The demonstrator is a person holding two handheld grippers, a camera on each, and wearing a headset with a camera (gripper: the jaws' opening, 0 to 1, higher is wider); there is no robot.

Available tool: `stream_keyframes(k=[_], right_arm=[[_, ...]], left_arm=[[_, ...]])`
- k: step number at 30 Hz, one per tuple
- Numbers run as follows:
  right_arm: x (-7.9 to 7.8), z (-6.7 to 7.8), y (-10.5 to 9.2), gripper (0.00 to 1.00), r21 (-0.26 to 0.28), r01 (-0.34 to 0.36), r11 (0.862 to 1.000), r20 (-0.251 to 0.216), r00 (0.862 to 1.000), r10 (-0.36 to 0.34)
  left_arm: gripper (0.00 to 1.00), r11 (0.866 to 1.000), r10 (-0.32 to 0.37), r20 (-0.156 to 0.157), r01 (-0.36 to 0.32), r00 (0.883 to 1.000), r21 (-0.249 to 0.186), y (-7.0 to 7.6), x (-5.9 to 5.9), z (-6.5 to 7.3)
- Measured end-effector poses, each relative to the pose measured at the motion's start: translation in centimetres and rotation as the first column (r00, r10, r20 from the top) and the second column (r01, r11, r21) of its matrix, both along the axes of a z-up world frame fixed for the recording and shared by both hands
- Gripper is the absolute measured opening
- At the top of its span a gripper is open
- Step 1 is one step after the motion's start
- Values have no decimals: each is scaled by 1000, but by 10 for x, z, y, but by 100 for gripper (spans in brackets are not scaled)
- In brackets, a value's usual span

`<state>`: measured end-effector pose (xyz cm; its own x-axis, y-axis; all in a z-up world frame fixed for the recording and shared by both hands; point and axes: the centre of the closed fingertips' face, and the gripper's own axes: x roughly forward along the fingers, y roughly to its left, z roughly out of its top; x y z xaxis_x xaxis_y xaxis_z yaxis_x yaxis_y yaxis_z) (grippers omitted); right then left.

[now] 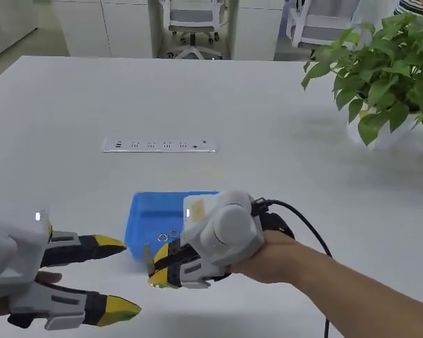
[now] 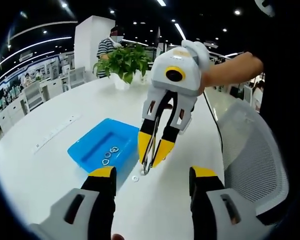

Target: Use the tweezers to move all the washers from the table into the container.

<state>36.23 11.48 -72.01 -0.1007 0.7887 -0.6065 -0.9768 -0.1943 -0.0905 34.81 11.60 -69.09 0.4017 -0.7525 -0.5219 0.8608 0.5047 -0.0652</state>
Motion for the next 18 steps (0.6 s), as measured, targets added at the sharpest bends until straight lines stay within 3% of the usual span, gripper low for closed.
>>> stream_keyframes(k=[11,18], right_arm=[[19,18,-3,9,10,21,1000,28,999,-22],[37,24,-6,9,19,45,999,43,998,-46]], left_arm=[[76,995,83,12,-82,996,-47,2,3,5],[81,990,125,38,-122,991,-66,2,7,6]])
